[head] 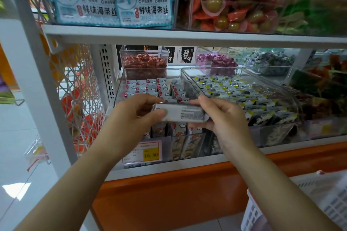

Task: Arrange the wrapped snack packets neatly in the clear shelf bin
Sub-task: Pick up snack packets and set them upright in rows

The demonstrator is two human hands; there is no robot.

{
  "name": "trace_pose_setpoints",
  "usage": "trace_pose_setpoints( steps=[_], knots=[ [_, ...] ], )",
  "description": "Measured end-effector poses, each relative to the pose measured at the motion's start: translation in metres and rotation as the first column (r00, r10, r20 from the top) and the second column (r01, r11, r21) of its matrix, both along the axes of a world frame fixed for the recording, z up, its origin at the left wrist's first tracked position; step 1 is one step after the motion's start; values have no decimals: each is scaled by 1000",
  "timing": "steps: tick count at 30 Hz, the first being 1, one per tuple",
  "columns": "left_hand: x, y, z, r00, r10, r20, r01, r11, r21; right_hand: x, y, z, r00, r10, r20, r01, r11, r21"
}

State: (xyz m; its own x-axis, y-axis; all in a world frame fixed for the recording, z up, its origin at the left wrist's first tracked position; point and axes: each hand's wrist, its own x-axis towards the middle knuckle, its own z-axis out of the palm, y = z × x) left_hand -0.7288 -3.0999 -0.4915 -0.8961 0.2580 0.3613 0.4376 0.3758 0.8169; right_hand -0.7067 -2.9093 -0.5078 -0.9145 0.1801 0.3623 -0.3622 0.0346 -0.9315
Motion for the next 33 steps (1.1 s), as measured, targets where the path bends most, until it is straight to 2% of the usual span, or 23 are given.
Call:
trace_pose_setpoints(
  steps=[1, 3, 5, 7, 9, 11, 13, 16, 18, 22, 28, 30, 33],
  knots=[
    [-1, -1, -1, 999, 32, -3, -32, 999, 16, 1, -1, 0, 998, 68, -12, -68, 998, -3],
    [-3, -2, -1, 997, 74, 11, -74, 995, 71, 0, -3, 0, 991, 128, -44, -124, 989, 86],
    [-2, -1, -2, 998, 68, 8, -69, 991, 111, 0, -5, 0, 994, 66, -84, -50, 982, 180],
    [-3, 0, -5, 996, 86, -21, -84, 991, 107, 0, -5, 1, 994, -21, -110, 32, 995, 99],
    [-5, -2, -7, 983, 153, -100, -155, 988, -4, -2, -1, 3, 989, -113, -96, 113, 994, 2],
    [-7, -6, -8, 958, 162, -237, -204, 965, -164, -4, 5, 5, 986, -149, -80, 151, 988, 25],
    [-9, -9, -11, 925, 106, -366, -240, 908, -342, -5, 6, 6, 990, -124, -67, 132, 984, 123],
    [-10, -12, -17, 918, 48, -394, -276, 790, -547, -6, 2, 7, 992, -93, -88, 116, 942, 313],
    [-12, -15, -20, 919, 38, -392, -293, 732, -615, -7, -3, 8, 986, -100, -132, 150, 879, 453],
    [-15, -19, -21, 918, 66, -392, -324, 694, -643, -13, -13, 7, 971, -103, -217, 224, 715, 663],
    [-18, -22, -26, 949, 87, -303, -278, 683, -675, -19, -40, -7, 965, -80, -249, 250, 557, 792],
    [-19, -22, -26, 951, 92, -295, -274, 693, -667, -22, -45, -10, 956, -77, -283, 286, 461, 840],
    [-20, -24, -25, 950, 94, -298, -274, 709, -650, -22, -48, -13, 970, 15, -245, 228, 310, 923]
  ],
)
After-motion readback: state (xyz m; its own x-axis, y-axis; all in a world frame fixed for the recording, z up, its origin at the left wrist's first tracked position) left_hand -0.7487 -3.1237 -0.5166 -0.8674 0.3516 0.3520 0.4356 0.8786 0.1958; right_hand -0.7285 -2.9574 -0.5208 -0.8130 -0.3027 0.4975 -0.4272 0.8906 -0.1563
